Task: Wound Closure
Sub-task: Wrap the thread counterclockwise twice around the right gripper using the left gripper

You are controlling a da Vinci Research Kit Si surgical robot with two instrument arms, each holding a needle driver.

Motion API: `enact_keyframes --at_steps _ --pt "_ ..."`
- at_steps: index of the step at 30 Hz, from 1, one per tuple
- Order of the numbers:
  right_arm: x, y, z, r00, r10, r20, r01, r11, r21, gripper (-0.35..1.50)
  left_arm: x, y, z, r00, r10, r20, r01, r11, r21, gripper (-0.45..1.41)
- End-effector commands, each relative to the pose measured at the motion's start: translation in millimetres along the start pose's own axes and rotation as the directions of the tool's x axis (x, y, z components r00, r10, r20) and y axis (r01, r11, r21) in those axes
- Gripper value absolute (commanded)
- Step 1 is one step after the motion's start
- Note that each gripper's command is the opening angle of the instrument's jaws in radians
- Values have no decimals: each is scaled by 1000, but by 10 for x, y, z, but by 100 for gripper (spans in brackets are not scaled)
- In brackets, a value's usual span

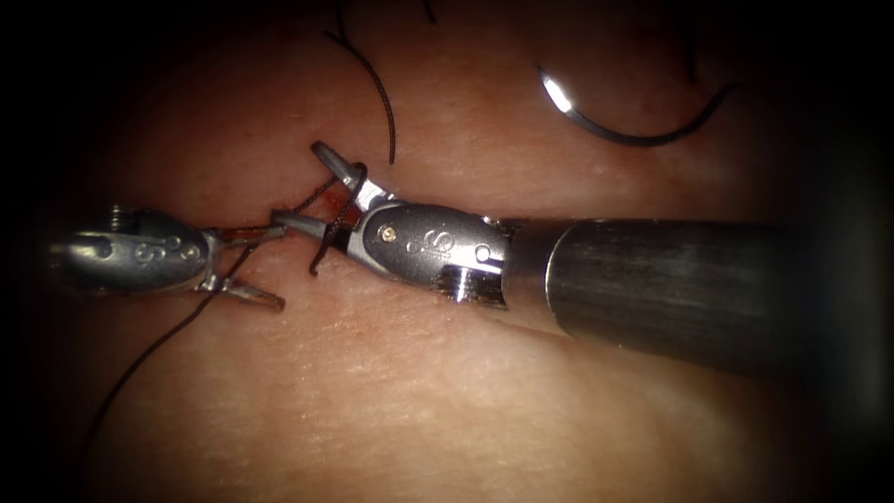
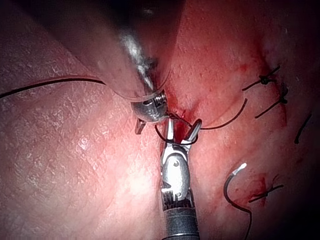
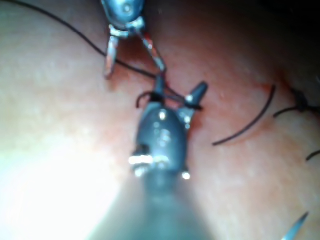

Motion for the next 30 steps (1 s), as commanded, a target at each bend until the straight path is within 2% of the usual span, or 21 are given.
enact_keyframes --at_steps 1,10,16,20,30 --pt "-3 -4 6 1000 1 -3 -1 1000 2 96 -4 5 8 999 -33 16 32 999 18 120" --pt "-2 -5 5 1000 0 -5 0 1000 11 89 -21 16 -4 985 -152 84 146 986 80 121" --pt "-1 -5 5 1000 0 -6 0 1000 15 88 -44 48 0 956 -229 181 213 971 106 116" --pt "0 -7 4 1000 1 -8 -1 1000 18 86 -69 61 -1 926 -279 254 253 959 130 115" --pt "2 -9 3 1000 2 -9 -1 1000 22 84 -99 69 -28 895 -341 286 301 937 175 106"
